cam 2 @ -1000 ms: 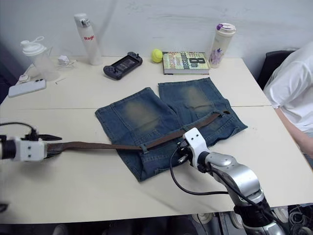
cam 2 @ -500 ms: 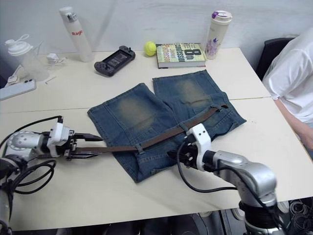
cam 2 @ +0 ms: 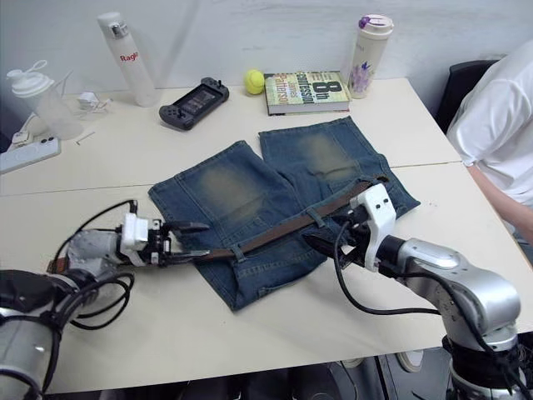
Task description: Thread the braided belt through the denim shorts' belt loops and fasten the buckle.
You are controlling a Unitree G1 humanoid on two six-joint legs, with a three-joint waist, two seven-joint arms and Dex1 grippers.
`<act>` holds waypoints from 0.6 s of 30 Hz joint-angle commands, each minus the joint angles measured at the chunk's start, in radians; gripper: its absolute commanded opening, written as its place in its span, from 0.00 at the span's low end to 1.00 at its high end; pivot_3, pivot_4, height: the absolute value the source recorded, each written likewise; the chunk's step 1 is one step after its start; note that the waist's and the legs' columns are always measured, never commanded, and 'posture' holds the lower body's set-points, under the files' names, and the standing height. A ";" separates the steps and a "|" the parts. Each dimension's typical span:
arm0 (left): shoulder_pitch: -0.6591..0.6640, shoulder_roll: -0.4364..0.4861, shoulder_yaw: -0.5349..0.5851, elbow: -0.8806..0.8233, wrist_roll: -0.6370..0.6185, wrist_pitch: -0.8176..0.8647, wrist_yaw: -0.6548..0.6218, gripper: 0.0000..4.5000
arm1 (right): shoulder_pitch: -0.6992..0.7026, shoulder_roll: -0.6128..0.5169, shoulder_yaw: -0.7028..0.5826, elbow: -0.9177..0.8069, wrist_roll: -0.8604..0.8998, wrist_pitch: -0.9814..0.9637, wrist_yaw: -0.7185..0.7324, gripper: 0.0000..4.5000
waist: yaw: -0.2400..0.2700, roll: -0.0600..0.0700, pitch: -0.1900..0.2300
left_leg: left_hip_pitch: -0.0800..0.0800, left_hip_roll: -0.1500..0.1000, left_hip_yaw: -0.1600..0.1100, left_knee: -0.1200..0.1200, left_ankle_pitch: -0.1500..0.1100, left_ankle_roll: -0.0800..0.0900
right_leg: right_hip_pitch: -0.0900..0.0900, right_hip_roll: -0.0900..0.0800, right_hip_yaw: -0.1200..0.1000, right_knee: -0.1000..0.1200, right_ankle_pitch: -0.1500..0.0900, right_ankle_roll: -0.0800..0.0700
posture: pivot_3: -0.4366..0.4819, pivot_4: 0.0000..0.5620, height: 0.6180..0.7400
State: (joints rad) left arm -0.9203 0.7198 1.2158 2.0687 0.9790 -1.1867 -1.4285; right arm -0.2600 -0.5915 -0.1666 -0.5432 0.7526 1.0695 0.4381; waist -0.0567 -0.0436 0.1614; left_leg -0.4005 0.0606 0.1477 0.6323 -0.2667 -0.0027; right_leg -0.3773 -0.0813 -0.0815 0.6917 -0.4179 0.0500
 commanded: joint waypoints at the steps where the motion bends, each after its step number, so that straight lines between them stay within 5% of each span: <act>1: 0.040 0.086 -0.005 0.026 -0.025 -0.050 0.004 0.61 | 0.013 0.015 -0.021 -0.024 0.003 -0.037 -0.008 0.98 | -0.003 0.000 0.000 | 0.000 0.000 0.000 0.000 0.000 0.000 | 0.000 0.000 0.000 0.000 0.000 0.000 | 0.48 0.27 1.00; 3: 0.020 0.150 -0.060 0.026 -0.064 -0.034 0.099 0.61 | 0.029 0.015 -0.007 -0.025 -0.009 -0.050 -0.007 0.98 | -0.003 0.000 0.000 | 0.000 0.001 0.000 0.000 -0.001 0.000 | 0.000 0.000 -0.002 0.000 0.000 0.000 | 0.48 0.27 1.00; 5: -0.082 0.198 -0.160 0.026 -0.134 0.056 0.332 0.61 | 0.038 0.024 0.009 -0.022 -0.019 -0.063 -0.011 0.98 | 0.001 0.000 0.001 | 0.000 0.001 -0.001 0.000 -0.002 0.002 | 0.000 0.000 -0.003 0.001 0.000 0.000 | 0.48 0.27 1.00; 9: -0.270 0.094 -0.350 -0.128 -0.287 0.304 0.740 0.61 | 0.047 0.045 0.038 0.011 -0.050 -0.096 -0.017 0.98 | 0.037 -0.001 0.003 | -0.003 0.000 -0.006 0.004 -0.002 0.004 | 0.002 -0.001 -0.003 0.001 0.003 0.002 | 0.48 0.27 1.00; 13: -0.265 -0.086 -0.503 -0.311 -0.391 0.437 0.913 0.61 | 0.044 0.063 0.061 0.049 -0.084 -0.135 -0.020 0.98 | 0.032 0.004 0.002 | -0.004 -0.004 -0.002 0.014 -0.006 0.007 | 0.004 -0.005 -0.002 0.003 0.004 0.005 | 0.48 0.27 1.00; 18: -0.258 -0.193 -0.555 -0.419 -0.571 0.507 0.920 0.61 | 0.055 0.074 0.061 0.057 -0.108 -0.168 -0.024 0.98 | 0.020 0.000 0.004 | -0.007 -0.006 0.001 0.017 -0.007 0.009 | 0.003 -0.007 -0.002 0.002 0.006 0.008 | 0.48 0.27 1.00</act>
State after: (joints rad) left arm -1.1570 0.5012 0.6572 1.7053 0.5077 -0.6912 -0.5181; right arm -0.2118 -0.5220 -0.0857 -0.4806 0.6563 0.9300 0.4204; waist -0.0367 -0.0440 0.1657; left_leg -0.4072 0.0550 0.1487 0.6495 -0.2732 0.0064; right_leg -0.3745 -0.0881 -0.0839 0.6940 -0.4120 0.0576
